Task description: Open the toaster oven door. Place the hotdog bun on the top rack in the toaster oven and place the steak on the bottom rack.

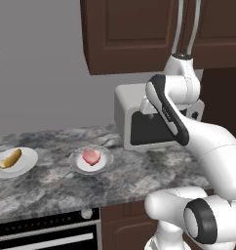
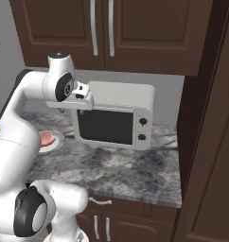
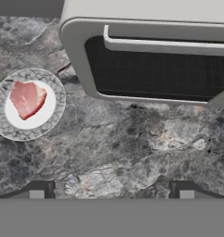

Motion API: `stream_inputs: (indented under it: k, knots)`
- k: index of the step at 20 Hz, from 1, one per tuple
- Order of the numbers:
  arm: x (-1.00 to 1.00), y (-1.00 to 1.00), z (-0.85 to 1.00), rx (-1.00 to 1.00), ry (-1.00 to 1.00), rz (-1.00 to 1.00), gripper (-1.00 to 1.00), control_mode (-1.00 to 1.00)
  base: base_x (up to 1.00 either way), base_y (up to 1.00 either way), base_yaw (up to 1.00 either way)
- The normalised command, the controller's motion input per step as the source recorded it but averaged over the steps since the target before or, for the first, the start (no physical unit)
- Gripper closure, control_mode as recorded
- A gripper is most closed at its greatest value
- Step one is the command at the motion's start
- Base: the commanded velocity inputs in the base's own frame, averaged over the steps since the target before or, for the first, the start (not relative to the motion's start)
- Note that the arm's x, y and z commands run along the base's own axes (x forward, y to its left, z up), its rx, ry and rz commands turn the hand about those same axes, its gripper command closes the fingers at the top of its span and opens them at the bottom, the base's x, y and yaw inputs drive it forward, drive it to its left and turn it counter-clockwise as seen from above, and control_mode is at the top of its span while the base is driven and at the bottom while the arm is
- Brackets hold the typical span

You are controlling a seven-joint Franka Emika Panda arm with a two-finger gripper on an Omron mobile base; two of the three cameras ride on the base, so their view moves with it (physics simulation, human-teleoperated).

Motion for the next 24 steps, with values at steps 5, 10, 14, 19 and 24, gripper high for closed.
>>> stream_inputs:
  k: [5, 10, 14, 19, 24]
  knots:
    - [0.00, 0.00, 0.00, 0.00, 0.00, 0.00, -1.00, 1.00, -0.06, 0.04, 0.00]
    - [0.00, 0.00, 0.00, 0.00, 0.00, 0.00, -1.00, 1.00, -0.06, 0.39, 0.00]
    - [0.00, 0.00, 0.00, 0.00, 0.00, 0.00, -1.00, 1.00, -0.02, 0.41, 0.05]
    - [0.00, 0.00, 0.00, 0.00, 0.00, 0.00, -1.00, 1.00, 0.00, 0.54, 0.00]
    - [0.00, 0.00, 0.00, 0.00, 0.00, 0.00, -1.00, 1.00, 0.02, 0.60, 0.00]
